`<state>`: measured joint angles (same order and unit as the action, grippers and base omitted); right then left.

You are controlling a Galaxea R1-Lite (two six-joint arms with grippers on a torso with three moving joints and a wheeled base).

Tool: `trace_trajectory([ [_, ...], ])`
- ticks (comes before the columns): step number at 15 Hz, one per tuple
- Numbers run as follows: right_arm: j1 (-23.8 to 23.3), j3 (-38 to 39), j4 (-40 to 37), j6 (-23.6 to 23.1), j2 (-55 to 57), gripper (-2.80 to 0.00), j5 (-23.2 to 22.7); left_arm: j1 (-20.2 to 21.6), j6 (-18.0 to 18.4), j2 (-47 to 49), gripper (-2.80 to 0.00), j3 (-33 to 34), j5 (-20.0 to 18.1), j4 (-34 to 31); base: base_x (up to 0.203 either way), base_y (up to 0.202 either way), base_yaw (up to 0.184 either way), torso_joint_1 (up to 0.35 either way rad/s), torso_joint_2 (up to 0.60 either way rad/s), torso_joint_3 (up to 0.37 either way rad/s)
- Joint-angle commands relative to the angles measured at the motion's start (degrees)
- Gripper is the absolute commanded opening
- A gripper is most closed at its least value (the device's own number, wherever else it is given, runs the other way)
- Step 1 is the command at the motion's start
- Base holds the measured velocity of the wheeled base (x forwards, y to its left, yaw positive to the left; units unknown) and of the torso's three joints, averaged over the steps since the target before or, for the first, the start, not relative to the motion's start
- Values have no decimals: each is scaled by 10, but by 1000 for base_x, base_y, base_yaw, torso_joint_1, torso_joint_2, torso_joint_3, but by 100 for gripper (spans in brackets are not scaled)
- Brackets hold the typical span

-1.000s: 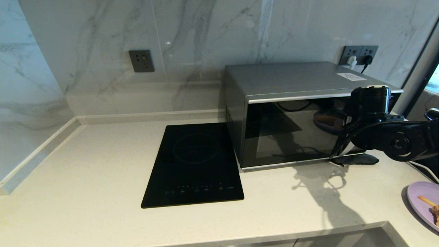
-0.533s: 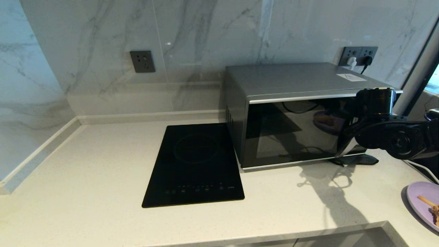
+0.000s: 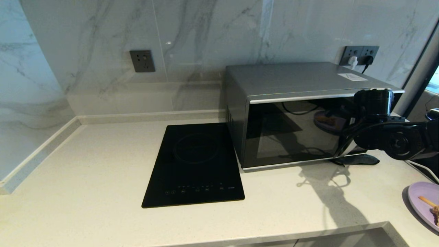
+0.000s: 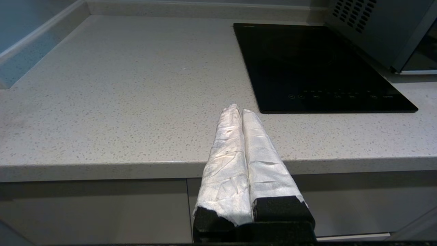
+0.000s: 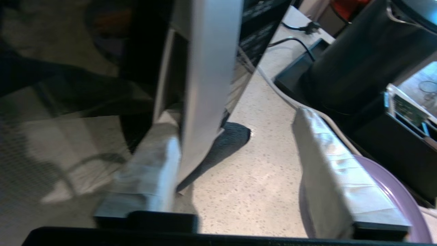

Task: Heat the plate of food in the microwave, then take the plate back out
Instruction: Open the microwave oven

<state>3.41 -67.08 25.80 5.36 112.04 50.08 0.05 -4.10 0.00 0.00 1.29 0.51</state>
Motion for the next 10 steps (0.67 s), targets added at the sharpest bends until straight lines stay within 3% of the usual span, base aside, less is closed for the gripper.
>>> trace_trajectory([
  [1, 6, 3, 0, 1, -8, -280, -8, 0, 0, 1, -280, 0, 0, 0, 0, 0, 0, 0, 0, 0],
  [5, 27, 25, 1, 3, -30, -280, -35, 0, 0, 1, -280, 0, 0, 0, 0, 0, 0, 0, 0, 0],
  [10, 55, 66, 2, 4, -54, -280, -37, 0, 0, 1, -280, 0, 0, 0, 0, 0, 0, 0, 0, 0],
])
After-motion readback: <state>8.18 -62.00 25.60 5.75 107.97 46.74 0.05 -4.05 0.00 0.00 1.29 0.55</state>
